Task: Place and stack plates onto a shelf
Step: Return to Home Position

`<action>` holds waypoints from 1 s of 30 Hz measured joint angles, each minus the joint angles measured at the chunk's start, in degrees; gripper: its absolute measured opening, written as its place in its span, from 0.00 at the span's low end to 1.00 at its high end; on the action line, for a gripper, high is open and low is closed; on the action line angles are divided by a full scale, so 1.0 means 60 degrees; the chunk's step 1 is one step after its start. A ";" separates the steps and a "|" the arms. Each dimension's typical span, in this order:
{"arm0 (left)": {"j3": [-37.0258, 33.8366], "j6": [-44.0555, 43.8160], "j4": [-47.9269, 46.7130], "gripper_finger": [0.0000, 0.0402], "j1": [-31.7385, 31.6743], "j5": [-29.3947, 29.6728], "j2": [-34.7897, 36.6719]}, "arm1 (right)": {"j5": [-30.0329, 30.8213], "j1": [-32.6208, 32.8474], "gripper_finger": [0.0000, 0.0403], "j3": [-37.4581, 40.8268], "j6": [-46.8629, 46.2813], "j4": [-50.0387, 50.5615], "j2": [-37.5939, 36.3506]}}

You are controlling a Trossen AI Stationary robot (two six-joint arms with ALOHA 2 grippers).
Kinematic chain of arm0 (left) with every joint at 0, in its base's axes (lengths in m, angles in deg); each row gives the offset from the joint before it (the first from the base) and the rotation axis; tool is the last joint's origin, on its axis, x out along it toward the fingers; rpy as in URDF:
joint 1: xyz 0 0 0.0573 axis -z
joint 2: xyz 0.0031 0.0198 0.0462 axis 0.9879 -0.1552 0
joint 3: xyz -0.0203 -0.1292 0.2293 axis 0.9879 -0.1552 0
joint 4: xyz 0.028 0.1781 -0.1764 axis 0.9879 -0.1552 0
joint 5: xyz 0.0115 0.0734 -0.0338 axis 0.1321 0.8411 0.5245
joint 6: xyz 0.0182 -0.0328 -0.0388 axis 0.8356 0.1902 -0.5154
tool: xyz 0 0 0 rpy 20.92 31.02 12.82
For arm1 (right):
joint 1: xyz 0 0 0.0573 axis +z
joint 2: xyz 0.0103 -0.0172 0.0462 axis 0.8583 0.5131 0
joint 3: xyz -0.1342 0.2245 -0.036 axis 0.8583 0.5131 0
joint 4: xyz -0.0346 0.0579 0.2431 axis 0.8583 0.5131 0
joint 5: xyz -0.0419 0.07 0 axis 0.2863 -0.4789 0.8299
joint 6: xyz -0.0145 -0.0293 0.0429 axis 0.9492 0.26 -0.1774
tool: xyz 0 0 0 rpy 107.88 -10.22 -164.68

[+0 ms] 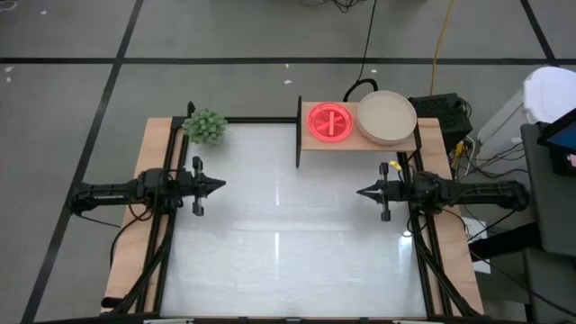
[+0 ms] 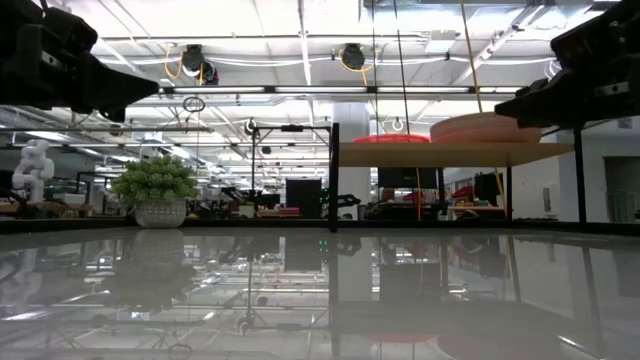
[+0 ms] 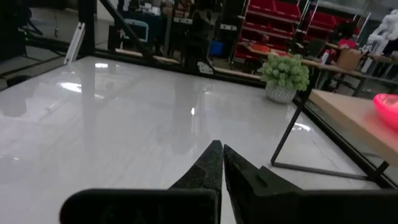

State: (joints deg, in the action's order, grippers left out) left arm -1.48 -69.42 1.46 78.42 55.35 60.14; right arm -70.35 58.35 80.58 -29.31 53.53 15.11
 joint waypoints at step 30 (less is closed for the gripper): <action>0.0004 -0.0141 -0.0079 0.01 0.0000 0.0063 -0.0021 | -0.0231 0.0004 0.00 -0.0011 0.0157 0.0511 -0.1195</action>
State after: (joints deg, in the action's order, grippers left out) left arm -1.46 -70.26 0.99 78.42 55.73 60.02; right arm -71.73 58.37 80.51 -28.37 56.60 7.95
